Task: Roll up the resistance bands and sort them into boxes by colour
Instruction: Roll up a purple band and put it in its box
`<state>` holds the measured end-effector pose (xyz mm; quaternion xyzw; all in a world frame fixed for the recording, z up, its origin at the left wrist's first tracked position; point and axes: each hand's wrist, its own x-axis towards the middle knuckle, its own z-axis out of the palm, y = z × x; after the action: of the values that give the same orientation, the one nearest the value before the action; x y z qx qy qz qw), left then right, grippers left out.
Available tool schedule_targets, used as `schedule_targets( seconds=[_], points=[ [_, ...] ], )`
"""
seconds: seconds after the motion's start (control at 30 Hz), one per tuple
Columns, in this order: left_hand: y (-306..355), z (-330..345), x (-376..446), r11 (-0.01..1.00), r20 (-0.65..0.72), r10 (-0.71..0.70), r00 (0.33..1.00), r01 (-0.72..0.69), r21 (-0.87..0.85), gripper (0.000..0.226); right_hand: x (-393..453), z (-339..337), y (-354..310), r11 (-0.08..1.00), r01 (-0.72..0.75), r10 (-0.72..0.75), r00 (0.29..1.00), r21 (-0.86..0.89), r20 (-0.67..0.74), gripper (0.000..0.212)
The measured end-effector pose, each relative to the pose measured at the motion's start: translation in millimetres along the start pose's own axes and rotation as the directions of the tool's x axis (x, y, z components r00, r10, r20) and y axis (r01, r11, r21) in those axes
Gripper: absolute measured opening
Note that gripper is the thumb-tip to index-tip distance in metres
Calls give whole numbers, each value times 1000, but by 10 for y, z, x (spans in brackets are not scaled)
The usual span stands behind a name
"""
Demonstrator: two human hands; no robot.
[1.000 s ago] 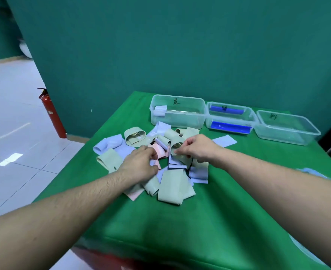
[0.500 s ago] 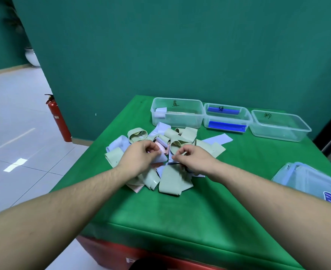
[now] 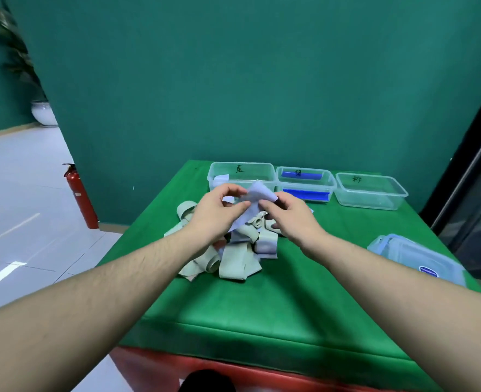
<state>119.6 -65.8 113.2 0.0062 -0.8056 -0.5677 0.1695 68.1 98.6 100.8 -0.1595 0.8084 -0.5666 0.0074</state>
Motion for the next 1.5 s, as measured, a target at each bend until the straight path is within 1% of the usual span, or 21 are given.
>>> schedule_targets(
  seconds=[0.13,0.23,0.37,0.47,0.6,0.67,0.73,0.8,0.83,0.87,0.93,0.97,1.07,1.13,1.23,1.3,1.37,1.43,1.5],
  points=[
    [201,115,-95,1000,27,-14,1000,13,28,25,-92,-292,-142,995,-10,23,992,102,-125,14],
    [354,209,-155,1000,48,0,999,0,5,30,-177,-526,-259,982,-13,51,979,186,-199,17],
    [622,383,-232,999,66,30,997,-29,-15,25,-373,-849,-421,984,17,29,968,179,-251,10],
    [844,516,-295,999,87,52,995,-51,-9,27,-503,-1038,-495,985,19,16,980,173,-199,16],
    [1067,699,-379,998,196,46,979,-36,-50,33,-668,-1242,-566,985,-1,22,993,175,-119,21],
    [1137,793,-404,997,219,40,975,-23,-78,36,-738,-1325,-593,987,0,14,996,160,-87,23],
    [1179,879,-426,992,200,9,980,16,-122,36,-783,-1387,-600,989,0,8,999,146,-54,25],
    [1208,942,-430,981,145,-45,988,72,-181,37,-829,-1436,-595,986,-4,7,1000,164,-21,27],
    [1213,965,-428,979,132,-51,990,76,-191,36,-850,-1453,-585,984,-11,12,1000,179,-5,28],
    [1215,978,-435,981,130,-38,991,62,-185,33,-871,-1468,-573,981,-18,17,1000,193,10,28],
    [1204,981,-453,984,129,-14,991,36,-174,18,-911,-1484,-545,978,-32,25,999,208,34,30],
    [1197,979,-465,980,134,-7,991,34,-198,14,-932,-1490,-532,976,-38,29,999,217,42,31],
    [1193,970,-506,957,165,6,986,42,-288,16,-985,-1496,-505,955,-52,37,998,291,57,34],
    [1220,974,-527,930,177,1,984,65,-362,12,-1020,-1489,-493,951,-80,46,992,300,118,31],
    [1242,974,-542,865,179,-33,983,118,-487,10,-1081,-1447,-422,944,-168,90,959,285,267,15],
    [1186,988,-521,834,172,-84,981,164,-527,11,-1107,-1402,-344,936,-213,114,936,281,332,16],
    [1097,1014,-508,805,185,-142,972,222,-550,12,-1119,-1332,-257,946,-230,147,933,229,329,18],
    [983,1056,-493,804,187,-188,964,260,-534,11,-1119,-1257,-170,952,-245,188,941,184,281,18],
    [846,1103,-473,811,177,-223,959,283,-511,9,-1102,-1187,-47,947,-266,216,942,178,258,20]
  ],
)
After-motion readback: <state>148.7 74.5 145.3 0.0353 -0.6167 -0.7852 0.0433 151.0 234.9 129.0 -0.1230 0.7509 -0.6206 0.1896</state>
